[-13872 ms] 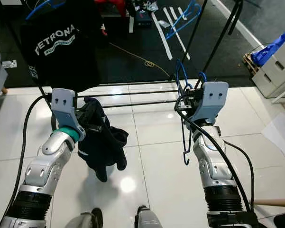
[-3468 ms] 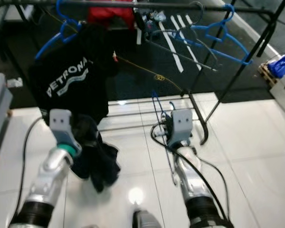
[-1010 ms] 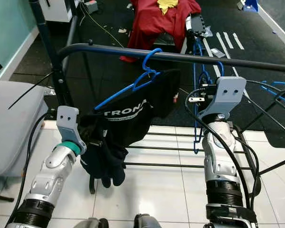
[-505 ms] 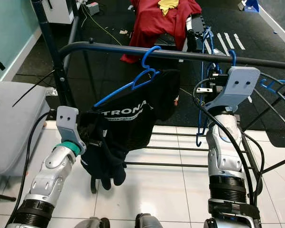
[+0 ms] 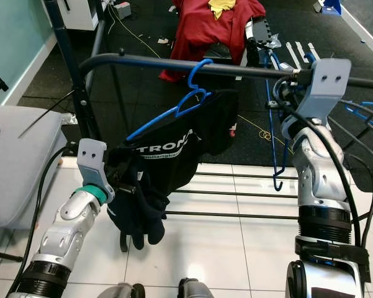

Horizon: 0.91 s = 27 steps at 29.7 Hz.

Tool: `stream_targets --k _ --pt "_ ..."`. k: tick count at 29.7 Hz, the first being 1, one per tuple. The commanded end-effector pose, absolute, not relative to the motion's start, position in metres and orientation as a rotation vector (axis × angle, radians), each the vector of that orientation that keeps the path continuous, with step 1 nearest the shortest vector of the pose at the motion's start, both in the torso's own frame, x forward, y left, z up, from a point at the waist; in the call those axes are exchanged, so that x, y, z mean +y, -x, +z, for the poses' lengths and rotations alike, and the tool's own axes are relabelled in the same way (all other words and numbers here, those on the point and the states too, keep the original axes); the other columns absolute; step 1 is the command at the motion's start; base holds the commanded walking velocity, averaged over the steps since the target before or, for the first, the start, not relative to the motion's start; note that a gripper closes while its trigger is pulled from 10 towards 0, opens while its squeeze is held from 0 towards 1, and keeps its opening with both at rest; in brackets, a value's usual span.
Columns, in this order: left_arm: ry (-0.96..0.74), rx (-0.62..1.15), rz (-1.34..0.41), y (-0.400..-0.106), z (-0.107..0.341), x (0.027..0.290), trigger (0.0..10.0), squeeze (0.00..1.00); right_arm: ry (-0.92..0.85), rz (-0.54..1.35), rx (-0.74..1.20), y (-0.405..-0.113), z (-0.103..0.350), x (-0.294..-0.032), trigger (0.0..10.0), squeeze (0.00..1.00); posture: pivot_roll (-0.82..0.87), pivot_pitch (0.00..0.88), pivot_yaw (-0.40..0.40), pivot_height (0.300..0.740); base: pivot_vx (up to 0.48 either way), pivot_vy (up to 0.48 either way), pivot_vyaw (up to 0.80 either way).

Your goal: Hang hanger

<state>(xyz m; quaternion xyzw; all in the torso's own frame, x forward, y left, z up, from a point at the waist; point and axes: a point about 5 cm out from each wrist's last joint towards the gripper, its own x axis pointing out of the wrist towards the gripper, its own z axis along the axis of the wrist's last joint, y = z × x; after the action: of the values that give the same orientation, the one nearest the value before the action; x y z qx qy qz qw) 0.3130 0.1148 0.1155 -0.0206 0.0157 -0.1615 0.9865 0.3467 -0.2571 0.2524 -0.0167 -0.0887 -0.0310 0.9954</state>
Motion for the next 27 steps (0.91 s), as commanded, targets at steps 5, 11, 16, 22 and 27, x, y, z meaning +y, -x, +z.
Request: stream_targets --k 5,11,16,22,27 --pt "0.011 0.015 -0.363 -0.310 0.118 0.112 10.0 0.00 -0.002 -0.029 -0.107 -0.349 0.250 -0.261 10.0 0.00 -0.09 0.086 0.023 0.740 0.000 0.000 0.00" --pt "0.004 0.013 -0.370 -0.310 0.119 0.111 10.0 0.00 -0.015 -0.009 -0.073 -0.348 0.247 -0.261 10.0 0.06 -0.09 0.079 0.023 0.740 0.000 0.000 0.00" --pt "0.001 0.013 -0.374 -0.311 0.119 0.112 10.0 0.00 -0.010 -0.022 -0.043 -0.347 0.246 -0.262 10.0 1.00 -0.09 0.071 0.023 0.740 0.000 0.000 0.00" --pt "-0.003 0.013 -0.379 -0.310 0.119 0.111 10.0 0.00 0.059 -0.043 -0.053 -0.342 0.247 -0.262 10.0 0.00 -0.09 0.066 0.024 0.740 0.000 0.000 0.00" --pt "-0.005 -0.003 -0.380 -0.308 0.122 0.113 10.0 0.00 0.147 -0.064 -0.149 -0.328 0.250 -0.247 10.0 0.00 -0.08 0.068 0.026 0.740 0.000 0.000 0.00"
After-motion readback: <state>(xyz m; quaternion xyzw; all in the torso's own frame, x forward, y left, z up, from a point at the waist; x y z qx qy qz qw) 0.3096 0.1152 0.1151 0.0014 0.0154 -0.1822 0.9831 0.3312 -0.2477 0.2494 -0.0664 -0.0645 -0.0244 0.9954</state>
